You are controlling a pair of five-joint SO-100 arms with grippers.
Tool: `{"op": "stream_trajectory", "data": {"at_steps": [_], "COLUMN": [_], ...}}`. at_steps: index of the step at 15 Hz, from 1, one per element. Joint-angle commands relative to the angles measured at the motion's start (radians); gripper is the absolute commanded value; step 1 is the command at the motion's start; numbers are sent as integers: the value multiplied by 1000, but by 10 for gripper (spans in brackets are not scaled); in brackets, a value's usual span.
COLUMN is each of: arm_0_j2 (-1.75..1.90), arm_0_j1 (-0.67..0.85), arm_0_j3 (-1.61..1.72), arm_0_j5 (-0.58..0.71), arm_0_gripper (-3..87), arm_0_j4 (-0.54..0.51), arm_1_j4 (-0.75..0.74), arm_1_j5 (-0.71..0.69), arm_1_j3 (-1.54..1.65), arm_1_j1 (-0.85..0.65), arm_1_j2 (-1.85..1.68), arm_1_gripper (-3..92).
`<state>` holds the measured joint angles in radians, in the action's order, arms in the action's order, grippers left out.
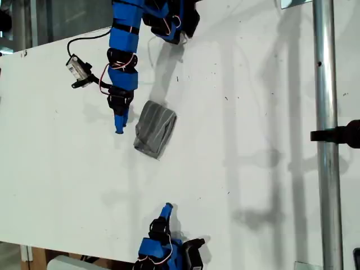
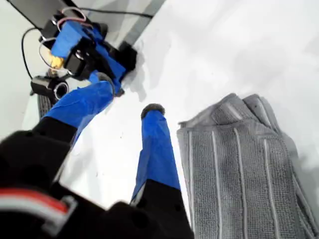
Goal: Grasp corners of a towel and fold twice.
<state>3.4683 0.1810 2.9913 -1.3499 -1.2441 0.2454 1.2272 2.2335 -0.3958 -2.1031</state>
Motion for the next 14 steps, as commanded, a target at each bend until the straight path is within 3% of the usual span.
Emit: {"op": "stream_trajectory", "data": {"at_steps": [1, 3, 5, 7, 12, 13, 14], "arm_0_j2": [6, 6, 6, 6, 6, 6, 6], "arm_0_j1": [0, 6, 12, -6, -55, -78, -84], "arm_0_j3": [0, 23, 57, 118, 127, 127, 127], "arm_0_j5": [6, -11, -43, -21, -120, -63, 83], "arm_0_gripper": [-14, -11, -7, -13, 17, 16, 17], "arm_0_j4": [25, 31, 57, 114, -40, -44, -44], "arm_1_j4": [49, 244, 643, 945, 1123, 1192, 1207], "arm_1_j5": [-8, -8, -2, 75, 224, 295, 299], "arm_1_j3": [74, 276, 416, 477, 652, 652, 653], "arm_1_j1": [-46, -48, -21, 15, 51, 61, 67], "arm_1_j2": [-195, -520, -953, -1181, -1187, -1187, -1187], "arm_1_gripper": [138, 138, -3, -3, -3, -3, 29]}}
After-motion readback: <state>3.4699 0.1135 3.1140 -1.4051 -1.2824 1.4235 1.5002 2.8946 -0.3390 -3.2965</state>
